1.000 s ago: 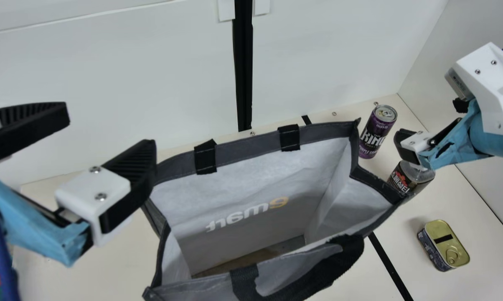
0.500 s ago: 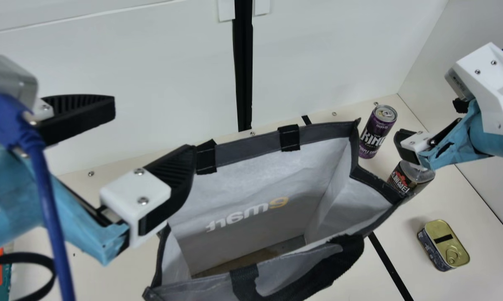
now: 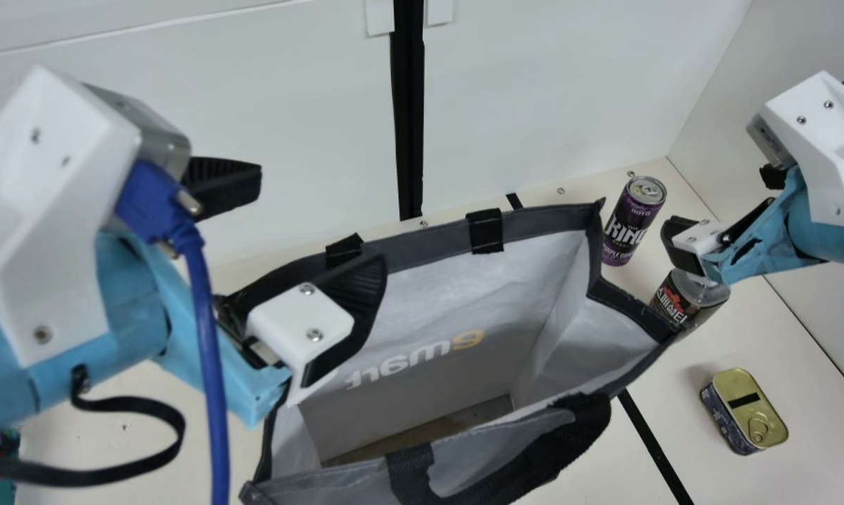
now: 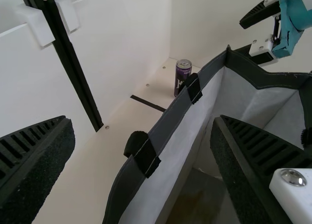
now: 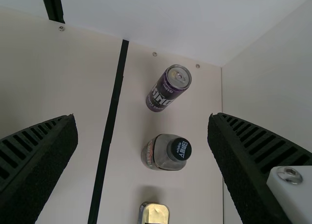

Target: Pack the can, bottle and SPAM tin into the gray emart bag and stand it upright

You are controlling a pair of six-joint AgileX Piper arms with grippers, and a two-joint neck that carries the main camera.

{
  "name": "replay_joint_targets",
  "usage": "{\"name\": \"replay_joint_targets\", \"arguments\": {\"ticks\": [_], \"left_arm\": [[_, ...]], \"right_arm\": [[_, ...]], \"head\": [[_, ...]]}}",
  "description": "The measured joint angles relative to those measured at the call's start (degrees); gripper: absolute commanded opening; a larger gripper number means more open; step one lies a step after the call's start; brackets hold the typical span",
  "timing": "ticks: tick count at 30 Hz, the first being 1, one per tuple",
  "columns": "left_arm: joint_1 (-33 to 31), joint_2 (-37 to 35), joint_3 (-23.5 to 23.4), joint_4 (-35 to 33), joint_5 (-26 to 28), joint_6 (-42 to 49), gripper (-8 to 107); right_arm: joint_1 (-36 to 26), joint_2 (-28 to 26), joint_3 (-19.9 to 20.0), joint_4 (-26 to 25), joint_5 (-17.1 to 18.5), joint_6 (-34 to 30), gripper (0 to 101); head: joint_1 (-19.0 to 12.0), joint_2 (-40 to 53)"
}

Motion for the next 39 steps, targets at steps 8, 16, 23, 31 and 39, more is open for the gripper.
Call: {"name": "replay_joint_targets", "arguments": {"ticks": [8,16,23,31,39], "left_arm": [[-1.17,2.66,-1.29,-0.65,0.88,0.56,90],[-2.85,5.14,-3.07,-0.48,1.34,1.49,90],[-3.81,8.0,-4.8,-0.26,1.75,2.65,90],[-4.35,11.42,-7.52,-0.13,3.19,3.66,90],[-5.03,14.84,-10.32,0.06,5.42,4.49,90]], "right_arm": [[0.0,0.0,0.0,0.0,0.0,0.0,95],[0.0,0.0,0.0,0.0,0.0,0.0,95],[0.0,0.0,0.0,0.0,0.0,0.0,95],[0.0,0.0,0.0,0.0,0.0,0.0,95],[0.0,0.0,0.0,0.0,0.0,0.0,95]], "head": [[0.0,0.0],[0.0,0.0],[0.09,0.0],[0.0,0.0],[0.0,0.0]]}}
